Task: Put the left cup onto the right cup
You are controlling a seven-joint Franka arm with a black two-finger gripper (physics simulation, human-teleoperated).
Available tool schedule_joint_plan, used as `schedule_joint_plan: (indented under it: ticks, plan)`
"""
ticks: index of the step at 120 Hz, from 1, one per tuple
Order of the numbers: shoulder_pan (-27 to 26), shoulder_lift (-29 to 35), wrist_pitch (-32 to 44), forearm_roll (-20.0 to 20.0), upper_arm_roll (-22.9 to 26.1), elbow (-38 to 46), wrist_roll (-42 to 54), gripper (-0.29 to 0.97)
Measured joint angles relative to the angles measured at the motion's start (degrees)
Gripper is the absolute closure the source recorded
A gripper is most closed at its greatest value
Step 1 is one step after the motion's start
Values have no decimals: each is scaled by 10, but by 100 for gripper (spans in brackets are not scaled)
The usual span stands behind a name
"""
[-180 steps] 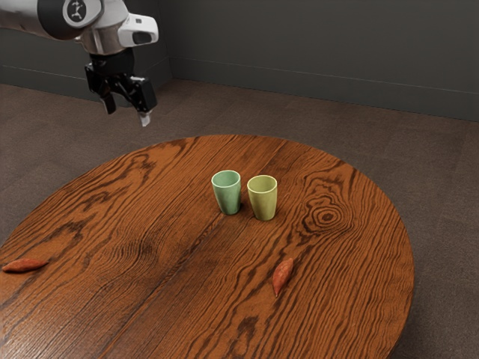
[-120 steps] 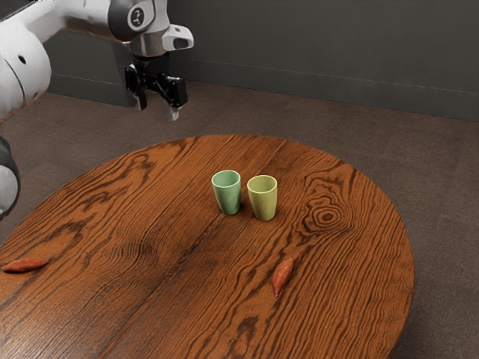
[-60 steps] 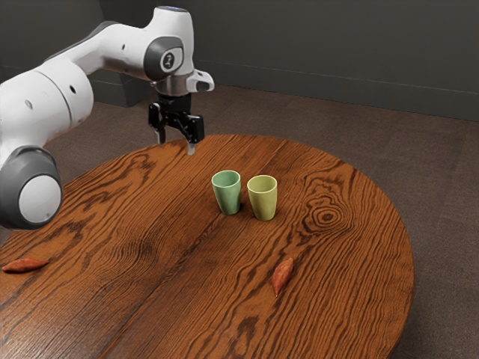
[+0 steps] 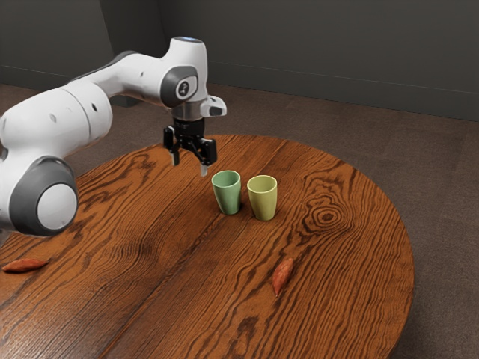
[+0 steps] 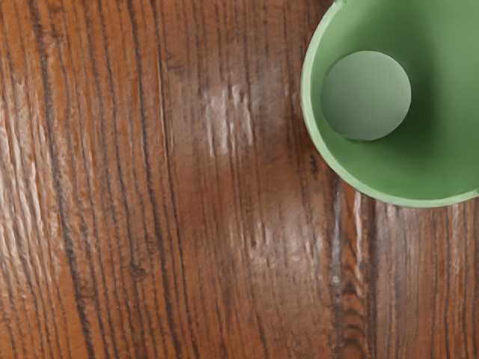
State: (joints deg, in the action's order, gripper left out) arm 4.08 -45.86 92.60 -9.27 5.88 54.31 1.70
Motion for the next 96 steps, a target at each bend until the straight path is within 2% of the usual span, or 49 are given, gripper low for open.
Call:
schedule_joint_plan:
  ticks: [30, 96]
  plan:
    - [-5, -66, 29, 0, 12, -88, 0, 0]
    - [0, -72, 81, 0, 12, -32, -1, 0]
